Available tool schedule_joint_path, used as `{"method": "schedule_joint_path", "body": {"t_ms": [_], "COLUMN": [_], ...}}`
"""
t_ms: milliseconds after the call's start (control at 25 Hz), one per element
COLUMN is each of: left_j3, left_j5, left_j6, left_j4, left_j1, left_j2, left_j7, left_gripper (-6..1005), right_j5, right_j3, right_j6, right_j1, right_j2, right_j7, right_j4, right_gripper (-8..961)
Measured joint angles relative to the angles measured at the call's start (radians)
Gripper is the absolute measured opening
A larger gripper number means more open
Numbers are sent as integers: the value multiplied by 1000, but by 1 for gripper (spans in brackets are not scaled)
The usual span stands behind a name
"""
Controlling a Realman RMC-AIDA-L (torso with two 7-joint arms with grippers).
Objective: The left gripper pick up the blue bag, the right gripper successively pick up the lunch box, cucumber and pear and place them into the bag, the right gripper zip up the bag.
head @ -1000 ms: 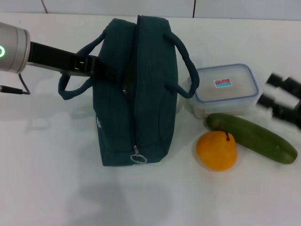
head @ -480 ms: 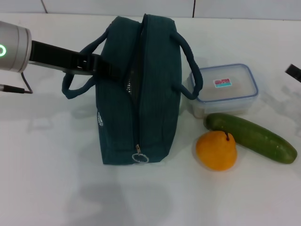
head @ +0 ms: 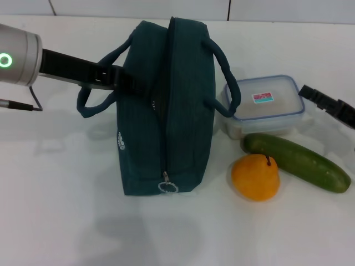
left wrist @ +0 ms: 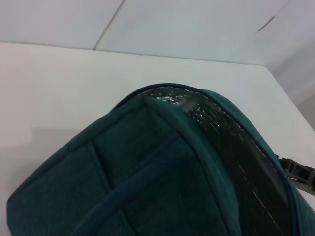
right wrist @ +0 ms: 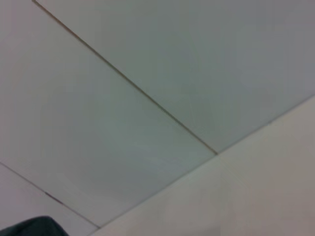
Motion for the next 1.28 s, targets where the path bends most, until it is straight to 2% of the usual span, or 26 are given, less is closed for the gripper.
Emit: {"method": "schedule_joint_path", "body": {"t_ms": [960, 1280], "left_j3": [16, 17], "left_j5": [-2, -23], "left_j6": [1, 3], "left_j4": [2, 8], "left_j1": [-12, -14], "left_j2": [-1, 1], "left_j7": [0, 0], "left_gripper": [33, 33], "right_j5": [10, 11], "right_j3": [-3, -7], "right_j6": [-25, 17], "right_j1": [58, 78], "right_j2": [7, 14], "right_j7": [37, 33], "right_j4": [22, 22], "right_gripper": [868, 860]}}
